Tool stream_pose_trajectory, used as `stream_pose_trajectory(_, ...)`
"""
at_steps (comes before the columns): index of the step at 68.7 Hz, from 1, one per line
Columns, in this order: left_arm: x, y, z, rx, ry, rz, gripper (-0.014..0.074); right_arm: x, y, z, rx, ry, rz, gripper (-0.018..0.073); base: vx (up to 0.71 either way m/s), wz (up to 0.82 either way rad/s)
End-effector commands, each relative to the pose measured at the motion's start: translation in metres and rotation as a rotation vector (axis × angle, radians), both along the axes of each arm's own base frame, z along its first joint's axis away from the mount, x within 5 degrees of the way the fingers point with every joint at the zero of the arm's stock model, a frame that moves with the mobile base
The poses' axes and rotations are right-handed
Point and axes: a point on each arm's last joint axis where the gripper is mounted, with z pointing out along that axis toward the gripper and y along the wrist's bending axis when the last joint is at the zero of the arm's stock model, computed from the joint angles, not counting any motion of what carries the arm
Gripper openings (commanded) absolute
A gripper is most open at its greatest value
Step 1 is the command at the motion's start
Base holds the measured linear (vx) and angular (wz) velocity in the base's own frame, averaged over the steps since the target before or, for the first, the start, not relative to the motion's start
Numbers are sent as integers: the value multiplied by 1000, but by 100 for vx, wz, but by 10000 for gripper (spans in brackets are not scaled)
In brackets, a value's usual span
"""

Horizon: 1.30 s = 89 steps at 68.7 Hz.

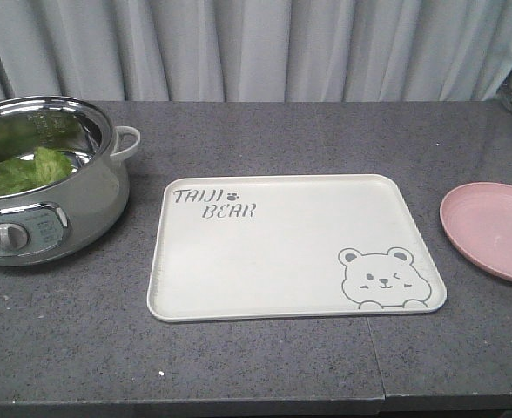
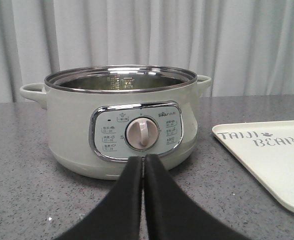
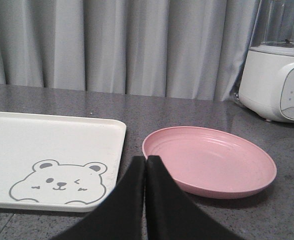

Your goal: Transfer vegetables to tray and serve

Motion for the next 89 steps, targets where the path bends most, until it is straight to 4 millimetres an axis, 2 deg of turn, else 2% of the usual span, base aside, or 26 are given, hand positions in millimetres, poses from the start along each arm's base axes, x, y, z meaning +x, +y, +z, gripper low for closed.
stream_pose_trajectory(1,0,0,-2,-15,-60,-4,-6,0,0,2,-17,-67,-4,-6,0,0)
stream_pose_trajectory(80,0,0,-2,-15,-61,-4,-6,0,0,3,-17,-68,-4,-6,0,0)
stream_pose_trajectory(85,-1,0,5,-21,-80,-5,-6,-1,0,8,-5,-95,-3,-6,0,0)
stream_pose_trajectory(89,-4,0,18,-33,-116,-6,-6,-3,0,19,22,-116,-1,-6,0,0)
